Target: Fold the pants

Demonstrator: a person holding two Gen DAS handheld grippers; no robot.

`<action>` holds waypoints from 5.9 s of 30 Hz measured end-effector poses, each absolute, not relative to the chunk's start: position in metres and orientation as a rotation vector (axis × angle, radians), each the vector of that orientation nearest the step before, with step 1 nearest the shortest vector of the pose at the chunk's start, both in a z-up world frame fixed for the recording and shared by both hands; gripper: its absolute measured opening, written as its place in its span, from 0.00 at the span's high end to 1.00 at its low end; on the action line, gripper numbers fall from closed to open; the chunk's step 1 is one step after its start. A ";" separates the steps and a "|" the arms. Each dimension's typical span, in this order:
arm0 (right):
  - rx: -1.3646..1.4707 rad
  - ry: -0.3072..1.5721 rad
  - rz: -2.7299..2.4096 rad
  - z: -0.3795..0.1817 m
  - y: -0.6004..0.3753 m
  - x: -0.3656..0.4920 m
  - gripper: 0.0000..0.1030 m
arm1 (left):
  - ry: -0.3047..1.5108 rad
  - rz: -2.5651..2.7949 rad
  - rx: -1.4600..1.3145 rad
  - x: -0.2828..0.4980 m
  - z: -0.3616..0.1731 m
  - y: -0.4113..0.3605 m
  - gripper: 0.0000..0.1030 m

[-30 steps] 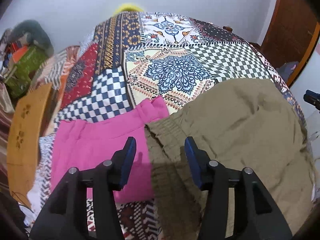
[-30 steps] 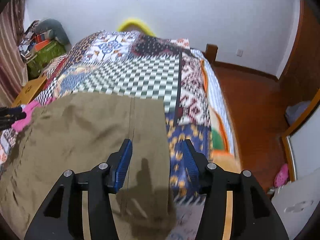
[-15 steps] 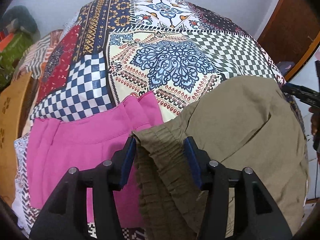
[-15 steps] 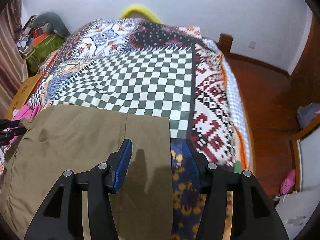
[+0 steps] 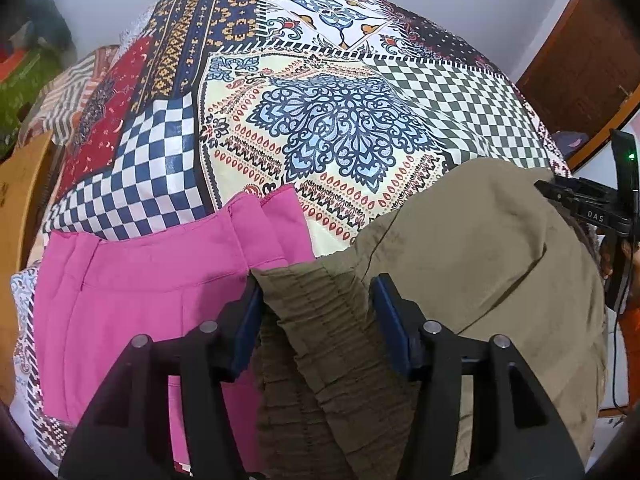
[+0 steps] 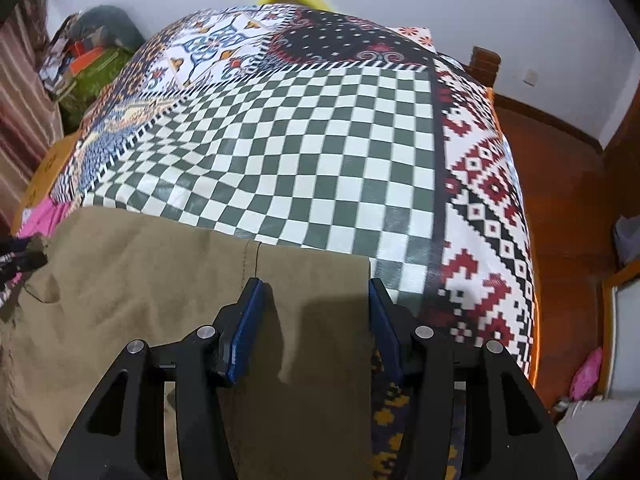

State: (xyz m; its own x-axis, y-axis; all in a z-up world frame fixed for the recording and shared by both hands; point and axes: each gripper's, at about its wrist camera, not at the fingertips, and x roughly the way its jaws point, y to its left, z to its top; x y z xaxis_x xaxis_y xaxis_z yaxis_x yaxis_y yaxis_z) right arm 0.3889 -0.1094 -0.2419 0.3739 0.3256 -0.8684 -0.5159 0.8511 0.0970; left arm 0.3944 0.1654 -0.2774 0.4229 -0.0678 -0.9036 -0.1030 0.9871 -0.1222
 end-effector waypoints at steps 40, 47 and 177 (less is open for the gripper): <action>-0.115 0.691 0.470 -0.108 -0.134 0.314 0.89 | 0.865 0.059 -0.147 0.333 -0.148 0.153 0.96; -0.087 0.657 0.477 -0.082 -0.150 0.275 0.89 | 0.828 0.028 -0.112 0.292 -0.119 0.135 0.96; -0.074 0.890 0.383 -0.181 -0.195 0.200 0.59 | 1.035 0.057 -0.215 0.209 -0.213 0.122 0.64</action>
State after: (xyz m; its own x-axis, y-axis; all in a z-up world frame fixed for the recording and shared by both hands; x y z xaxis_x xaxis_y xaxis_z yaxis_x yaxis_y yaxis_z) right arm 0.2004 -0.1953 -0.1814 0.5662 0.2953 -0.7696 -0.3564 0.9295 0.0944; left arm 0.2094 0.1224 -0.2126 0.5113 -0.0541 -0.8577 -0.1484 0.9774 -0.1502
